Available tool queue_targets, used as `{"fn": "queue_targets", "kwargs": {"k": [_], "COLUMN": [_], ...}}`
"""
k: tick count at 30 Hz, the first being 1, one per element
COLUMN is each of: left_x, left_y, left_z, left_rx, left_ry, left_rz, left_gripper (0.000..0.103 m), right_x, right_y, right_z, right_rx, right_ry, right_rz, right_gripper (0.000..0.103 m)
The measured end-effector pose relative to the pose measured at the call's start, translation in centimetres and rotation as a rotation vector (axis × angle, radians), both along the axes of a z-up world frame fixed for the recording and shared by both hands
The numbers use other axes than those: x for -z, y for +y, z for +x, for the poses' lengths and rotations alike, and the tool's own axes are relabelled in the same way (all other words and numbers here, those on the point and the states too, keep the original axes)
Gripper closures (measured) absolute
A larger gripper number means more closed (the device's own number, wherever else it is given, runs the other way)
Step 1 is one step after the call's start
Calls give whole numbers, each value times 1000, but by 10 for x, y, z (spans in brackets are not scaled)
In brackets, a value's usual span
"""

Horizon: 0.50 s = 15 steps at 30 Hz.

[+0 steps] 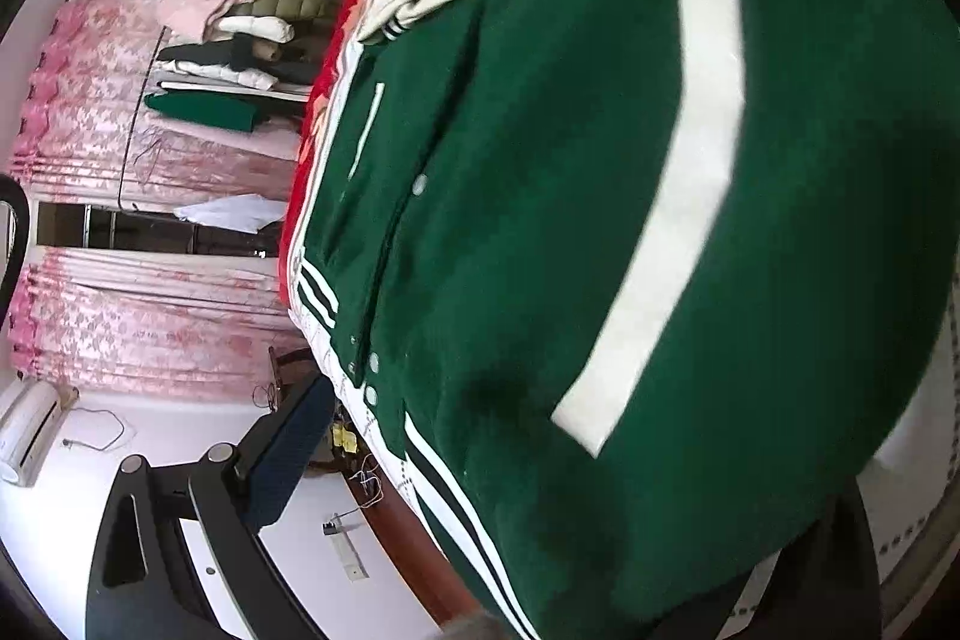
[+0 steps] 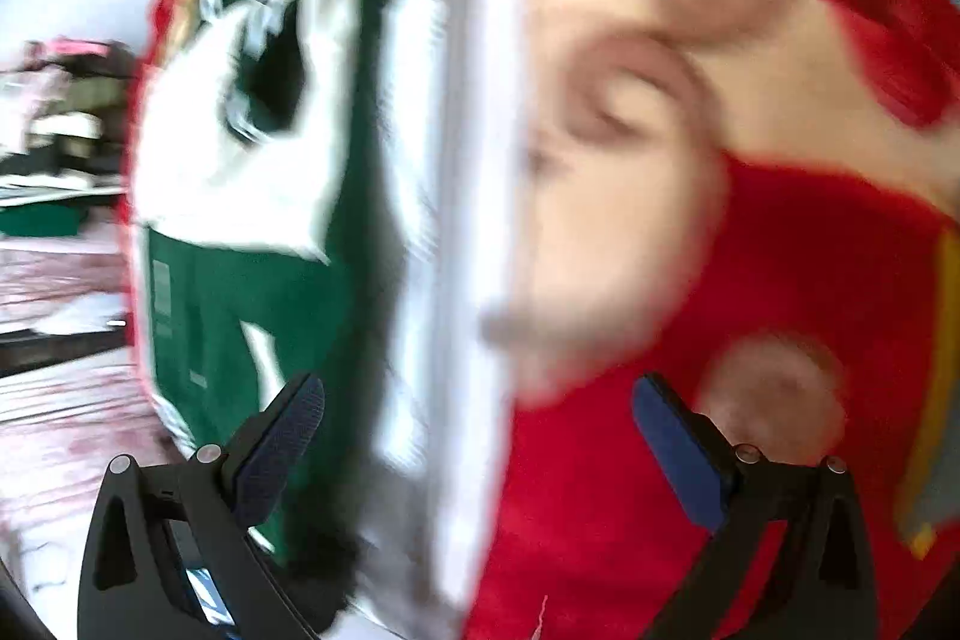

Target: Fold large clothes

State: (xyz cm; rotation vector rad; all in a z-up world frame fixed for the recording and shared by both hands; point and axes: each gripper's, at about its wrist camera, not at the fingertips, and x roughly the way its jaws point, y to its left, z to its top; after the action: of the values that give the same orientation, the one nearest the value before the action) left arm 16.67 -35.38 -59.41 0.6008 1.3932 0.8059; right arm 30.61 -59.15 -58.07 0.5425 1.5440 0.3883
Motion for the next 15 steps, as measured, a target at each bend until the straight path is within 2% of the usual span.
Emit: {"fn": "queue_targets", "kwargs": {"k": [2, 4, 6, 7, 8, 9, 11, 12, 15], "left_x": [-4, -7, -9, -10, -11, -14, -21, -27, -42], "left_y": [6, 8, 9, 3, 1, 0, -4, -2, 6], "left_z": [1, 0, -1, -2, -2, -2, -3, -3, -2], "left_rx": [-10, -12, -3, 5, 16, 23, 45, 53, 69], "left_ry": [-16, -24, -28, -31, -34, -40, -57, -69, -99], "left_rz": [-23, -78, -135, -159, -183, -197, -195, -195, -206], "left_gripper": [6, 18, 46, 54, 70, 79, 84, 85, 89], "right_x": [7, 15, 25, 29, 30, 31, 32, 38, 36], "right_y": [8, 15, 20, 21, 21, 23, 26, 28, 30], "right_z": [17, 30, 42, 48, 52, 53, 55, 58, 54], "right_rx": [12, 21, 48, 66, 86, 107, 125, 130, 170], "right_ry": [-28, -39, -46, -52, -67, -79, -77, -40, -27], "right_rz": [84, 126, 174, 190, 210, 221, 240, 239, 265], "right_gripper": [0, 0, 0, 0, 0, 4, 54, 88, 91]}}
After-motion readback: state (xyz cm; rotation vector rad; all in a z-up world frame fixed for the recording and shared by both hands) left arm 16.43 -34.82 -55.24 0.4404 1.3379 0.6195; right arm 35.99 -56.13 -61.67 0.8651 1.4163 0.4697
